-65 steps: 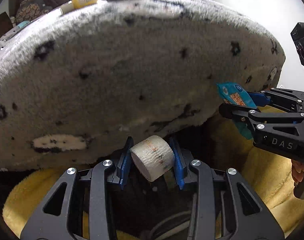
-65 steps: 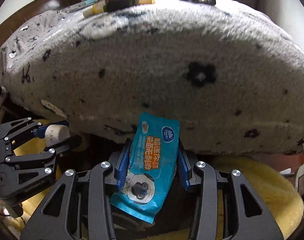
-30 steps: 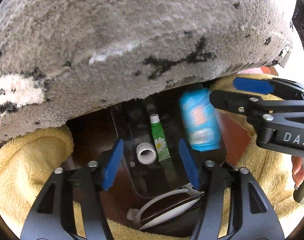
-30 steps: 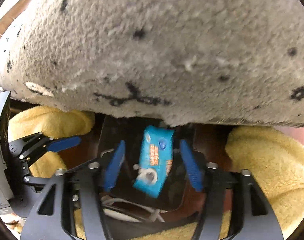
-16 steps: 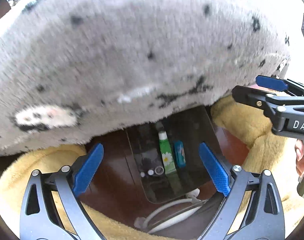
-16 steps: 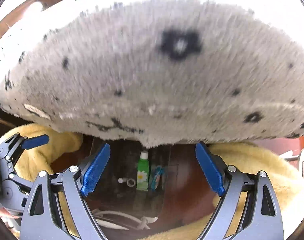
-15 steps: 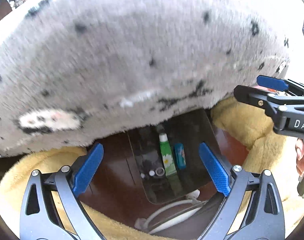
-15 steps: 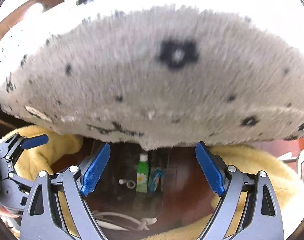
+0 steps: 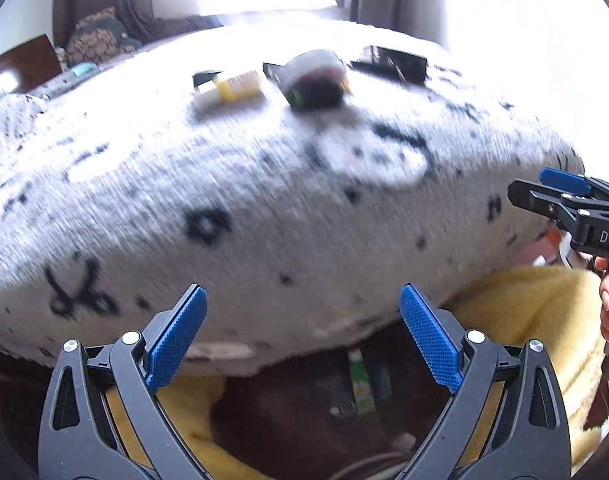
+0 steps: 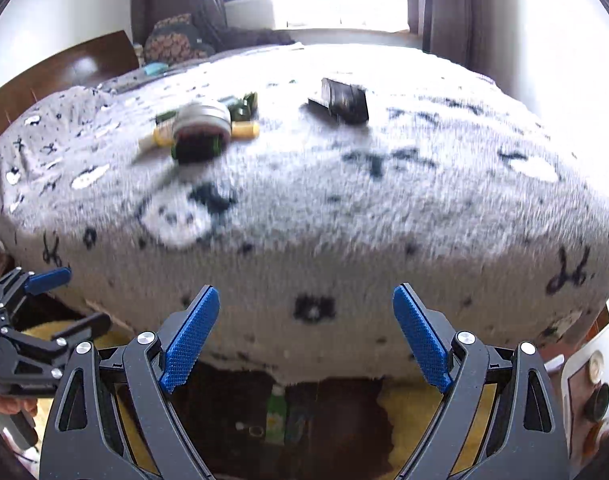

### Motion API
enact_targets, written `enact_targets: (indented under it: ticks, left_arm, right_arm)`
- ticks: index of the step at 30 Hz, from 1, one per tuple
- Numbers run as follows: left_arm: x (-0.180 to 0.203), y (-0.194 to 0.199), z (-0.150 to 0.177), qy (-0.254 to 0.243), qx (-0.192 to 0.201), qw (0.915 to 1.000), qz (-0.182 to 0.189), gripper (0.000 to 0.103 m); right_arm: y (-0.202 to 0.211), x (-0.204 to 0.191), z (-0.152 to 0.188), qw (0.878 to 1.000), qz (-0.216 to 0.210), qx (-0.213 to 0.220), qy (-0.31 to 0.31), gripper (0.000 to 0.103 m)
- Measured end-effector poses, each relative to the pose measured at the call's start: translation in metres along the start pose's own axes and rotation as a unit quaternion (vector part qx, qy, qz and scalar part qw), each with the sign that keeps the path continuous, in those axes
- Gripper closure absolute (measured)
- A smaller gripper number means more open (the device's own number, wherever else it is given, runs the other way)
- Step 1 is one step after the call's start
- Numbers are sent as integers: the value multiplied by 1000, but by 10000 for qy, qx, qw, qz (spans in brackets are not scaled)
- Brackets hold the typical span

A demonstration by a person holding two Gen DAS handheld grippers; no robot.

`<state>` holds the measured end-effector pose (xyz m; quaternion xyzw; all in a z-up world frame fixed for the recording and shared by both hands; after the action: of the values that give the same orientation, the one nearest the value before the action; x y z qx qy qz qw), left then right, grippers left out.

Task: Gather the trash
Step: 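Raise both tools back over the bed, then grasp the silver tin with the right tool while the left tool grasps the black thread spool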

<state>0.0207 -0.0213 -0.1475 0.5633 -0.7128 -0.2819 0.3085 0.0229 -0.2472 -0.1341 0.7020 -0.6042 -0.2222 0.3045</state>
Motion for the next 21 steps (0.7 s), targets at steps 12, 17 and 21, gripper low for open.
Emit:
enact_targets:
  ticks: [12,17,21]
  left_arm:
    - [-22,-17,-49,57,178,9996,-216,11]
    - [-24,-27,-58,27,126,9996,-255,11]
    - [-29,-32,-63,65,113,9995,-289,11]
  right_arm:
    - [-40,-16,-70,9995,-220,214,102,14]
    - [-63,-33,-103,9986,-329,222,358,14]
    - [-83,-45,-122,9973,-680,82,263,14]
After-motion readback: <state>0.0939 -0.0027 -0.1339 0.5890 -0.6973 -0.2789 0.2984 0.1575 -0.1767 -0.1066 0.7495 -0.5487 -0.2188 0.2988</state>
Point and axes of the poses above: each gripper's, at about its wrist camera, not at the fingertips, and y roughly against the way its jaws point, x to its right, z to its underside, the point moved 1 cm from there along -y, roughly the way its jaws point, and after that the axes turned 11 degrees about y, right-handed, at the moved point
